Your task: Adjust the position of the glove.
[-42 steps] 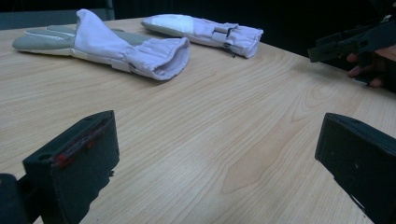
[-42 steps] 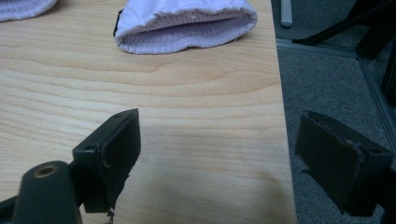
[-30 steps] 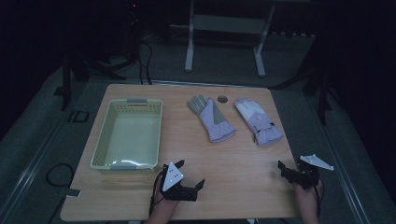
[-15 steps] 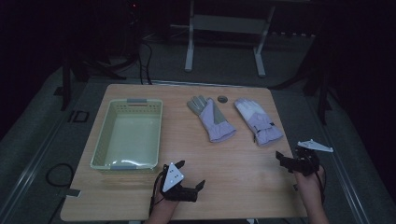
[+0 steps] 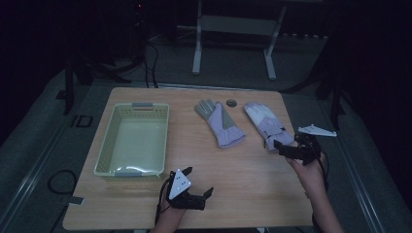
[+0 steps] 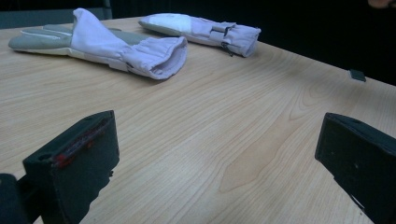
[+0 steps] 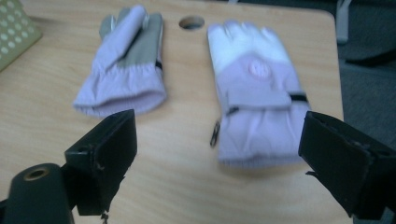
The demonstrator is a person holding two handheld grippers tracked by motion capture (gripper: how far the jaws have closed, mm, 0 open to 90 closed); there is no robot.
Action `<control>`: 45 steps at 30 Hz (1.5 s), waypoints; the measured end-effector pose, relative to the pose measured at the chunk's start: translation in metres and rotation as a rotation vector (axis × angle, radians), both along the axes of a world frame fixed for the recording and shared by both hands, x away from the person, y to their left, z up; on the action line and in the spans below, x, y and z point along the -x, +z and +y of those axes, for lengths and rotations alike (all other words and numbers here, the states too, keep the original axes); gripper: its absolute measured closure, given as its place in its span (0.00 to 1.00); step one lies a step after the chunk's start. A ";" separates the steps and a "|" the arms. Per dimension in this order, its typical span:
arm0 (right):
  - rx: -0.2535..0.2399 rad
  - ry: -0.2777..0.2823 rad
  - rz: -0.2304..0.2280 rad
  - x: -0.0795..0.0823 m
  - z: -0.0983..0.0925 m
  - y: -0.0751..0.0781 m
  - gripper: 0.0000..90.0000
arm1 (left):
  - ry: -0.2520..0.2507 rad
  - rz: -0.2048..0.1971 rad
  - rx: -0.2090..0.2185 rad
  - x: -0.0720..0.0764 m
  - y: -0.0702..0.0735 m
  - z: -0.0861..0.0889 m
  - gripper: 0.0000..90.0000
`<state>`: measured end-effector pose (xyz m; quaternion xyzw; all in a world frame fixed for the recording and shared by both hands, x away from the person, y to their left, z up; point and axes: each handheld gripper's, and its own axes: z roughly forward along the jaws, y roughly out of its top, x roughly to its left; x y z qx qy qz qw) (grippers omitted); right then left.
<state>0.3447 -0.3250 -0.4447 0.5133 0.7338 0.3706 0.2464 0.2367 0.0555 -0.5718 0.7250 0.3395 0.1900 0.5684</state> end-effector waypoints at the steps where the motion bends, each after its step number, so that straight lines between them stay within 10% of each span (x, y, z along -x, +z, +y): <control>1: 0.012 0.002 -0.009 -0.002 0.004 0.004 0.13 | -0.001 0.000 0.000 0.000 0.000 0.000 0.00; 25: 0.019 0.141 -0.037 -0.062 0.067 0.036 0.32 | -0.005 0.005 0.008 0.000 0.000 0.001 0.00; 45: 0.045 0.227 0.093 -0.125 0.125 -0.014 0.58 | -0.014 0.009 0.012 0.000 0.000 0.002 0.00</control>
